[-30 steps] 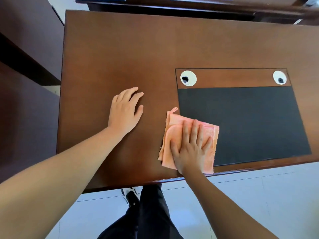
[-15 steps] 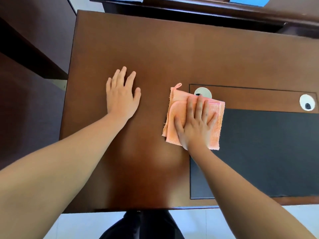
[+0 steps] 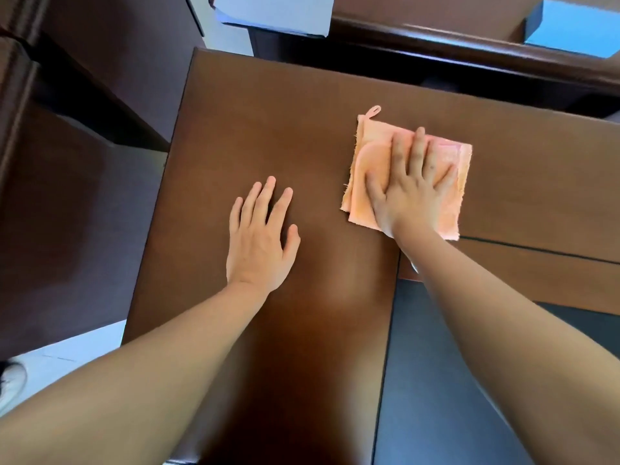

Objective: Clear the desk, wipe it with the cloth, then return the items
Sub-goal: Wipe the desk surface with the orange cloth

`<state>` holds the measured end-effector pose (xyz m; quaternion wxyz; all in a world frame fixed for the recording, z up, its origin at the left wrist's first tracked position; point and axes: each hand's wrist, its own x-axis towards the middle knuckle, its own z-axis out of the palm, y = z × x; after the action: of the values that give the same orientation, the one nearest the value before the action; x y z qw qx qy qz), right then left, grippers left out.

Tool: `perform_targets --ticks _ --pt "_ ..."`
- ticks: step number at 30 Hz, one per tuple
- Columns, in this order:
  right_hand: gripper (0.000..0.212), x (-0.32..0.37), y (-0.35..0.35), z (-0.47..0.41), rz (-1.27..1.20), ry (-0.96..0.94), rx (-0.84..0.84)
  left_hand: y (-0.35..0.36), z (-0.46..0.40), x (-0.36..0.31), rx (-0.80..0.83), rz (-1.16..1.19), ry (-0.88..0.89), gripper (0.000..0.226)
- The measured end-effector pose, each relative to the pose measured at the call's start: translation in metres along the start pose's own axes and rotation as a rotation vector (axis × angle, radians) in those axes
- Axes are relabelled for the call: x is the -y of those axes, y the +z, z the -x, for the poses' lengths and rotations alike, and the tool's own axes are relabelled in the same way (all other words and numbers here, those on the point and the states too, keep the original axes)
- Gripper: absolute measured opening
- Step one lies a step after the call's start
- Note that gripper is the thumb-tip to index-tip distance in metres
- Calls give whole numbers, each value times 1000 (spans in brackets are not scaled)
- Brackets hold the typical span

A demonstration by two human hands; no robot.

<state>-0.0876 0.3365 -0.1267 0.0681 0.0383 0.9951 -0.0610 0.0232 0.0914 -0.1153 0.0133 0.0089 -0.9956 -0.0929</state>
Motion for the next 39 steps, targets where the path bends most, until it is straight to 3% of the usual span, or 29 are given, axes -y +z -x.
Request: perform_targets --ticks 9,17,30,36,39 --pt "83 20 -18 -101 -1 -81 0 7 -3 4 7 -24 8 60" --pt "81 26 -21 -99 -15 -71 -7 6 -1 3 8 -23 22 59" --pt "78 36 10 65 -12 -10 -44 0 3 2 13 -3 47 58" --pt "79 47 29 180 -11 77 -49 -13 3 9 40 238 55 54" --pt "79 56 40 241 -2 120 -57 -22 14 33 130 317 183 53"
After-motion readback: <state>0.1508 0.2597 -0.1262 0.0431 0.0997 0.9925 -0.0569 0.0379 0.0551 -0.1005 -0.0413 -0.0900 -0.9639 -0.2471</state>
